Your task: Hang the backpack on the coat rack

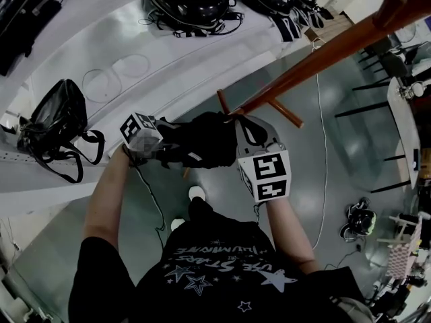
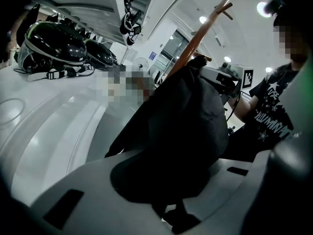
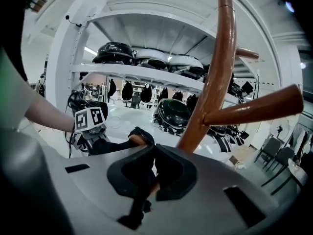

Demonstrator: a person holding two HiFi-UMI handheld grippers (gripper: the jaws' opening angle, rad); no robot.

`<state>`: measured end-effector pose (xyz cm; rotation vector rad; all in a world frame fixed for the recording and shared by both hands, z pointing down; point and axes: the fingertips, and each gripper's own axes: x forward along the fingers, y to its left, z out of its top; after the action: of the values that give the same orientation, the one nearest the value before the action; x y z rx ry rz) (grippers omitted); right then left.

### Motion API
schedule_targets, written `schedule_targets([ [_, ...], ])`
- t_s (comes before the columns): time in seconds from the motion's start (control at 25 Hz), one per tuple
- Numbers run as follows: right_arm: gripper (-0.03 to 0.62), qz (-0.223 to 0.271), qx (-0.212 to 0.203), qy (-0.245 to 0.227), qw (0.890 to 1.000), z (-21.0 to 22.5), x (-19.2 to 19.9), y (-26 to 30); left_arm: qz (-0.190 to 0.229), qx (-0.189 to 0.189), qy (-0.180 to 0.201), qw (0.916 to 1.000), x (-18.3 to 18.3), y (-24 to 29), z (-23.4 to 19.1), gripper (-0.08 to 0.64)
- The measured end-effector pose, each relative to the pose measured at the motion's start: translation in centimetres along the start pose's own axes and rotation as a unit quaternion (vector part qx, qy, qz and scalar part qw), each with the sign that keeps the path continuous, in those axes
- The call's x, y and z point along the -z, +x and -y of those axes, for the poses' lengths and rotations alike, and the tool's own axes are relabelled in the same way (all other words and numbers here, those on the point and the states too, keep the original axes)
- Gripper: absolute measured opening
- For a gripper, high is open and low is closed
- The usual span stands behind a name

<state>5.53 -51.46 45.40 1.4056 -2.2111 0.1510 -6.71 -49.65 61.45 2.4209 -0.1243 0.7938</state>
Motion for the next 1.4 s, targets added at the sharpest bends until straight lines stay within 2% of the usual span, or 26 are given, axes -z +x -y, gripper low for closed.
schedule_targets([
  [0.16,0.017,-0.002,-0.006,0.026,1.000,0.5,0.2,0.3,-0.011,0.005,0.004,0.9999,-0.3,0.5,-0.6,0.075],
  [0.44,0.017,0.003,-0.018,0.009,1.000,-0.1,-0.1,0.0,-0.005,0.000,0.006,1.0000,-0.2,0.4,-0.2,0.075],
  [0.88,0.015,0.008,-0.047,-0.001,0.999,-2.0,-1.3,-1.5,-0.021,0.014,0.023,0.9994,0.8,-1.9,1.1,0.074],
  [1.16,0.015,-0.004,-0.044,0.020,0.999,-1.9,-2.6,-1.6,-0.025,0.028,0.034,0.9987,0.1,-3.0,1.0,0.075],
  [1.4,0.015,-0.047,-0.039,0.056,0.997,-0.9,-0.8,-0.2,-0.048,0.030,0.024,0.9981,0.3,-1.9,-0.7,0.075],
])
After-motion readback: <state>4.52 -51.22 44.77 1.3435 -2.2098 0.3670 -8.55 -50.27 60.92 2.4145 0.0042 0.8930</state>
